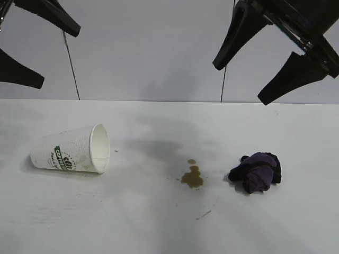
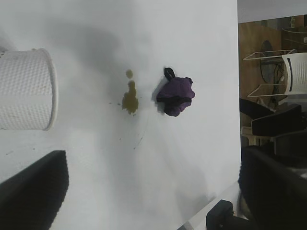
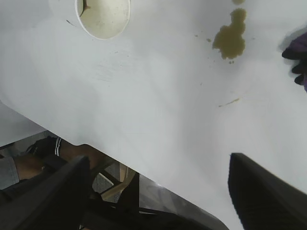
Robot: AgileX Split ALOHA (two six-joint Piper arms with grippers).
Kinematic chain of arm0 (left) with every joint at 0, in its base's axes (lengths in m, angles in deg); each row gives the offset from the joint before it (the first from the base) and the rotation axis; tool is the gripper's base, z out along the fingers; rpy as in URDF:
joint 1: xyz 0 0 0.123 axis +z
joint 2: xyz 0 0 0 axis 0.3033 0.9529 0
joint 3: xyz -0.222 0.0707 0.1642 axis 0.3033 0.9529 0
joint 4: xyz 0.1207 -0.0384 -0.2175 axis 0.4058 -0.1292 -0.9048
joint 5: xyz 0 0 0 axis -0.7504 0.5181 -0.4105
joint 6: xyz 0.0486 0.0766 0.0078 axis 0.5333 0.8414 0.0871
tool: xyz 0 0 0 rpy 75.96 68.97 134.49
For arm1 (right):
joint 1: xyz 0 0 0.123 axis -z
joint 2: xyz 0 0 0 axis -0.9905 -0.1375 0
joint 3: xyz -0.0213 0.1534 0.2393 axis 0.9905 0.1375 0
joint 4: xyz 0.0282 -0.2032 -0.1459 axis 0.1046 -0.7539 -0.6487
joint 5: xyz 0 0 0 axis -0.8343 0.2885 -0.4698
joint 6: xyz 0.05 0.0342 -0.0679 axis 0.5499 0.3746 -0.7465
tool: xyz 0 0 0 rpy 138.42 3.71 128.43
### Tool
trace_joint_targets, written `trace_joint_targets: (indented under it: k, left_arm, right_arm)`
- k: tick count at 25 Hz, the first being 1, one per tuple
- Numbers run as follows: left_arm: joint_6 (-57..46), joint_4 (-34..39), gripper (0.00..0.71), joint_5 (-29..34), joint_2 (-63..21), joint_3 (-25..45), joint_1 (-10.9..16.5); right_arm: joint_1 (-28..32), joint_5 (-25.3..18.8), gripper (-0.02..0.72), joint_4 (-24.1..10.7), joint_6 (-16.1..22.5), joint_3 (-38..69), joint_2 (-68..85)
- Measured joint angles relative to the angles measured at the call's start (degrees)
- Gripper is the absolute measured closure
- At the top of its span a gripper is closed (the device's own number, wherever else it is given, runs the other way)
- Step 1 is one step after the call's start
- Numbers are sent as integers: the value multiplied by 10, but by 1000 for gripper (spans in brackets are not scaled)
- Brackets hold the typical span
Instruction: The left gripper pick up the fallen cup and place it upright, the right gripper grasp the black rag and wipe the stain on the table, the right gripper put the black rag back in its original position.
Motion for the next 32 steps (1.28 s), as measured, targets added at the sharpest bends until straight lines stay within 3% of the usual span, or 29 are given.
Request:
trace_joint_targets:
  k: [32]
  left_arm:
    - [17,-7,16,-25,0,-7,0]
  right_arm:
    - [0,-2,156,0,0,0,0]
